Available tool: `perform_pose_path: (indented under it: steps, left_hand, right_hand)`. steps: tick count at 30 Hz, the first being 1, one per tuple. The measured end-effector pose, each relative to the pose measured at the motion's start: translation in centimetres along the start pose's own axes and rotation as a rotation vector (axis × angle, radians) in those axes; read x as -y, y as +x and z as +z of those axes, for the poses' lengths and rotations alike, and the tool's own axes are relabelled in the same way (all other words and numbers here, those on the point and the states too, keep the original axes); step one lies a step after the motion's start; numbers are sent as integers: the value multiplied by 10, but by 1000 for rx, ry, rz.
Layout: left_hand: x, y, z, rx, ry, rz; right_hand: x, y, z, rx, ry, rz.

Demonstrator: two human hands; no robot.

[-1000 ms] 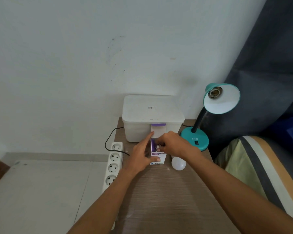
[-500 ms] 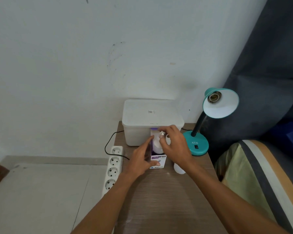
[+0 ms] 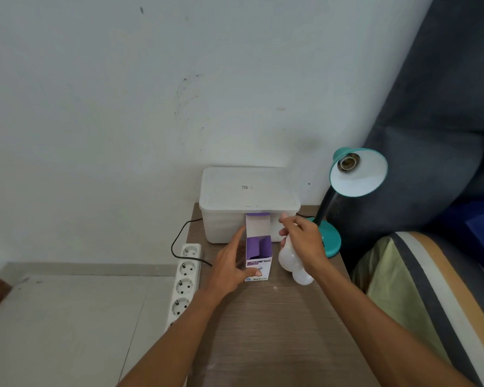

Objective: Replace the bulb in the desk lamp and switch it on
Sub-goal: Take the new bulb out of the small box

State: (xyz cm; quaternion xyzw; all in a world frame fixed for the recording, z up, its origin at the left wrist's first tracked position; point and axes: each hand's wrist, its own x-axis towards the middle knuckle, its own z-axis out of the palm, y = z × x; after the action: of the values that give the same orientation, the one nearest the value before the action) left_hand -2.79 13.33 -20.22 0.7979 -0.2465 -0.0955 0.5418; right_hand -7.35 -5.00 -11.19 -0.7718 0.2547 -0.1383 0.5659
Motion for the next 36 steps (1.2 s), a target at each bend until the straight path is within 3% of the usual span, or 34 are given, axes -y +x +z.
perform_pose_path:
  steps: [4,10,19,27,36]
  left_hand:
    - [1,-1,2,-12,-2,-1]
    - [2,-1,0,-44,10,-11]
    - [5,1,2,-50,89,-21]
    - [7,0,5,-57,90,-22]
    - [6,1,5,-44,69,-46]
  right_hand:
    - [-5,7,3,133,-47,36]
    - [6,5,6,336,199,203]
    - [-12,-1,5,296,-94,-119]
    - [-24,-13,-1,351,-150,-216]
    - [-30,-21,2,242,-246,-301]
